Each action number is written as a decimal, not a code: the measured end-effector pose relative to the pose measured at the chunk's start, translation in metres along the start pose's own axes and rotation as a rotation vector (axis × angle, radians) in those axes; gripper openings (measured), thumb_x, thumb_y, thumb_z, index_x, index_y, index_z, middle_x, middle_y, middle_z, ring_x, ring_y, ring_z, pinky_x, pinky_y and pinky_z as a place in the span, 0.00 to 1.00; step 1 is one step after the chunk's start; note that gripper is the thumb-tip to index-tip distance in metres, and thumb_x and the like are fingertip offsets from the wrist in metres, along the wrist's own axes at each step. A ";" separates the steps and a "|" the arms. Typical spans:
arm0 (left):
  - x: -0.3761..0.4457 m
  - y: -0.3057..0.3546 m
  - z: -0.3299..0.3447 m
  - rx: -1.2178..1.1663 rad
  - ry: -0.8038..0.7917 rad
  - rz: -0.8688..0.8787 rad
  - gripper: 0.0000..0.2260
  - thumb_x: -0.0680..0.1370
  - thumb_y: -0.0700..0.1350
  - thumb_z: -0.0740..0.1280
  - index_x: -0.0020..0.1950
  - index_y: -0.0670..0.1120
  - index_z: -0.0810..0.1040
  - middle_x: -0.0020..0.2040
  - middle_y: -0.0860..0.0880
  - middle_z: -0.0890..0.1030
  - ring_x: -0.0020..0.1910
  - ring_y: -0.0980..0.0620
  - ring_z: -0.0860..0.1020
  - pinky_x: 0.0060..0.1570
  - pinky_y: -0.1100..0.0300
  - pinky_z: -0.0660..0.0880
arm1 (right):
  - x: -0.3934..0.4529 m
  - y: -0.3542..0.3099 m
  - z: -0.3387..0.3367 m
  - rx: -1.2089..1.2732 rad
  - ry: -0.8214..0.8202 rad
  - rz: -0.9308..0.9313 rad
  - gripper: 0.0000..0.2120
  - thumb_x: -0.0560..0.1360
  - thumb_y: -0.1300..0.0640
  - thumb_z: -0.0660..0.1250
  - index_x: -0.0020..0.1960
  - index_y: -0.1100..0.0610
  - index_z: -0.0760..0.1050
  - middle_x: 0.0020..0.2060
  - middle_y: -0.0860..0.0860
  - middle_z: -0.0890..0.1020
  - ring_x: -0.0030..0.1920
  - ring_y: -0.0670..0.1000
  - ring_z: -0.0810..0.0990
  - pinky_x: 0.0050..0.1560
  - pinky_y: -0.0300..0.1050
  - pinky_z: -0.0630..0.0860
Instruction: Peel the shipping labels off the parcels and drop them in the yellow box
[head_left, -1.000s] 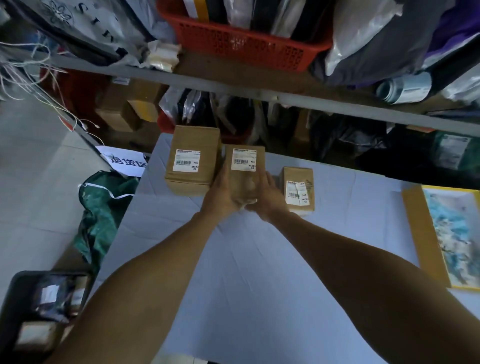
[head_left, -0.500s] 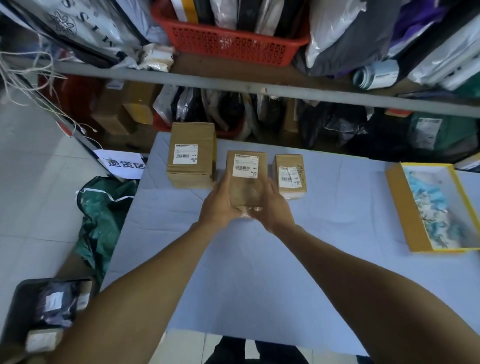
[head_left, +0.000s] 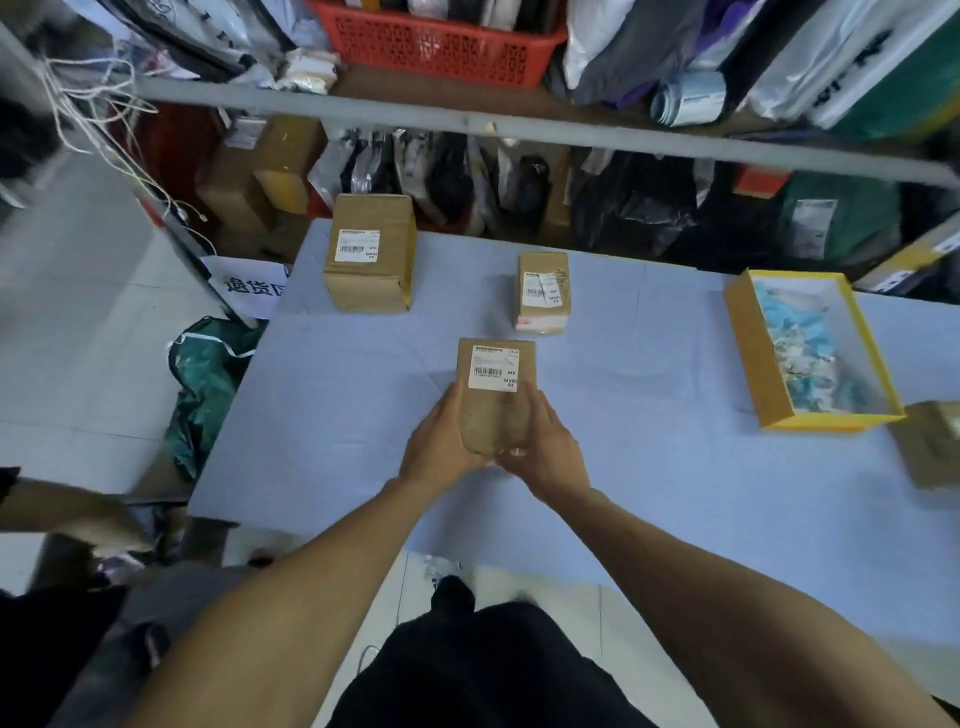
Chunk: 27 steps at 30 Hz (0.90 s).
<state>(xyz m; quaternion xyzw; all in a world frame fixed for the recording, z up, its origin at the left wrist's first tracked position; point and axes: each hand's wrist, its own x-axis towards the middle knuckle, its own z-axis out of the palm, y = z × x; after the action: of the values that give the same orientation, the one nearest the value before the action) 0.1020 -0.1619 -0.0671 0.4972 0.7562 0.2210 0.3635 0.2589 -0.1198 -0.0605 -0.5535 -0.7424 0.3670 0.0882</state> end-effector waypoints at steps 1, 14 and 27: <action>-0.008 0.003 0.006 0.009 -0.003 -0.002 0.53 0.60 0.53 0.82 0.77 0.57 0.54 0.72 0.53 0.70 0.67 0.47 0.74 0.58 0.57 0.73 | -0.009 0.005 -0.002 0.016 -0.001 0.005 0.49 0.67 0.51 0.75 0.78 0.44 0.48 0.69 0.48 0.69 0.59 0.58 0.78 0.52 0.55 0.77; -0.098 0.009 0.067 0.059 -0.056 -0.012 0.55 0.58 0.60 0.81 0.77 0.59 0.52 0.71 0.54 0.71 0.63 0.47 0.76 0.56 0.54 0.76 | -0.114 0.052 -0.015 0.081 -0.029 0.081 0.49 0.67 0.47 0.75 0.78 0.44 0.47 0.71 0.47 0.69 0.65 0.54 0.74 0.55 0.48 0.72; -0.115 0.006 0.089 -0.037 -0.096 0.086 0.47 0.72 0.59 0.72 0.80 0.56 0.44 0.77 0.50 0.55 0.72 0.49 0.66 0.61 0.60 0.67 | -0.150 0.065 -0.004 0.159 0.094 0.180 0.38 0.68 0.50 0.64 0.76 0.47 0.55 0.69 0.45 0.72 0.65 0.50 0.74 0.57 0.47 0.74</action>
<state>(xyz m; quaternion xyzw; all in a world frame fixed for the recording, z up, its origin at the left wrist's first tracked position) 0.2019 -0.2671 -0.0819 0.5322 0.7117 0.2264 0.3987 0.3663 -0.2430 -0.0579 -0.6258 -0.6534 0.4047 0.1329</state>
